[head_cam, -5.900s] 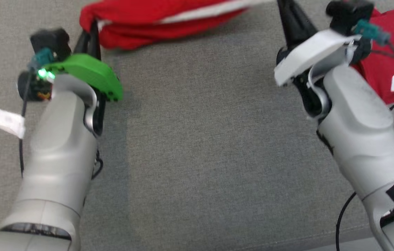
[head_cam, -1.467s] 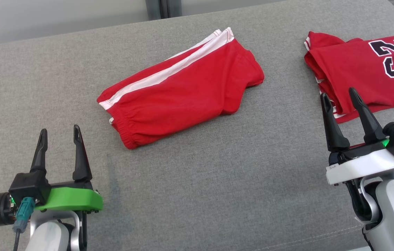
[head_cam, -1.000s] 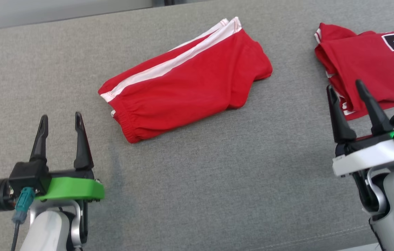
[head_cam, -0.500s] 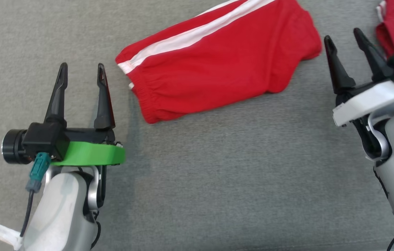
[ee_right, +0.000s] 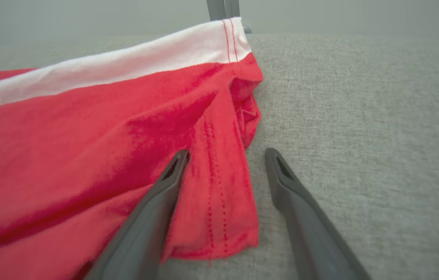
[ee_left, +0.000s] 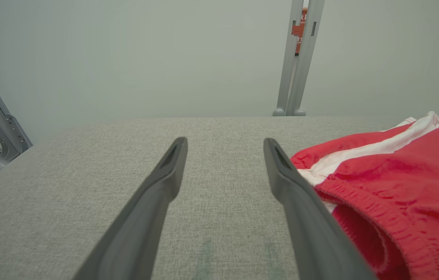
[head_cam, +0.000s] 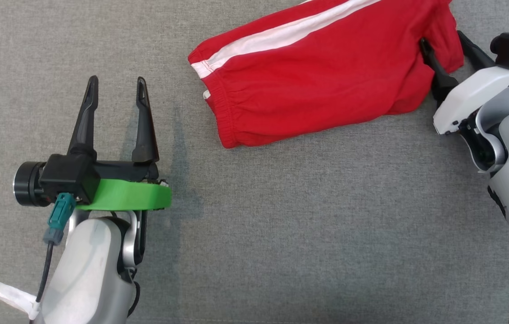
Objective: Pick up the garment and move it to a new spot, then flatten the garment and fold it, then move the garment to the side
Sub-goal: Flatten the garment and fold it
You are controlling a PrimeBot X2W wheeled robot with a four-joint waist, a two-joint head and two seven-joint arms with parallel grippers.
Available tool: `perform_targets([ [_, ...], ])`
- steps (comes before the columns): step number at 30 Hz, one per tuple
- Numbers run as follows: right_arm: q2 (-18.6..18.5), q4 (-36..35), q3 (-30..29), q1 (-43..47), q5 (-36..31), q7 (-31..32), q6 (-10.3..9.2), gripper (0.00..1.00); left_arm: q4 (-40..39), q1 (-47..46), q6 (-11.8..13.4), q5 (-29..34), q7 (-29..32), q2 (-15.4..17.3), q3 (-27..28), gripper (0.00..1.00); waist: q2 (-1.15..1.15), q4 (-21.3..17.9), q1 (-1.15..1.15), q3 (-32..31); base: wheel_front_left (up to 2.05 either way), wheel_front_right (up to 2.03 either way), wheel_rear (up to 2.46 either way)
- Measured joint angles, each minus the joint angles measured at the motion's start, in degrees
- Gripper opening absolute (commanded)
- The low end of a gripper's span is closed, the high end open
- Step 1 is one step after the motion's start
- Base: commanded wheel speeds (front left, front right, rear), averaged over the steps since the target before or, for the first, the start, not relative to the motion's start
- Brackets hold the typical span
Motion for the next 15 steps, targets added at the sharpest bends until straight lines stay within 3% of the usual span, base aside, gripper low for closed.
perform_targets([
  [1, 0.1, 0.4, 0.7, -0.5, 1.1, 0.6, 0.00, 0.38, 0.0, 0.1, -0.1, 0.3, 0.0, -0.1, 0.1, 1.00, 0.00, 0.0, 0.00, -0.1, 0.00, 0.00, 0.00],
  [2, 0.2, 0.5, 1.1, -0.8, 1.9, 1.1, -0.04, 0.00, 0.0, 0.1, -0.1, 0.5, 0.0, -0.2, 0.2, 1.00, 0.00, 0.0, 0.00, -0.2, 0.00, 0.00, 0.00],
  [8, 1.7, 0.2, 2.7, 0.4, 5.3, -2.3, -0.03, 0.00, 0.1, 1.3, -0.5, 1.4, 0.0, -0.4, 1.4, 1.00, 0.00, -0.8, 0.00, -1.5, 0.00, 0.00, 0.00],
  [15, 3.6, -4.6, 1.0, 11.1, 8.3, -9.3, -0.03, 0.00, 1.1, 4.1, -1.1, 1.9, 0.0, -0.2, 1.5, 1.00, 0.00, -2.6, 0.00, -5.0, 0.00, 0.00, 0.00],
])
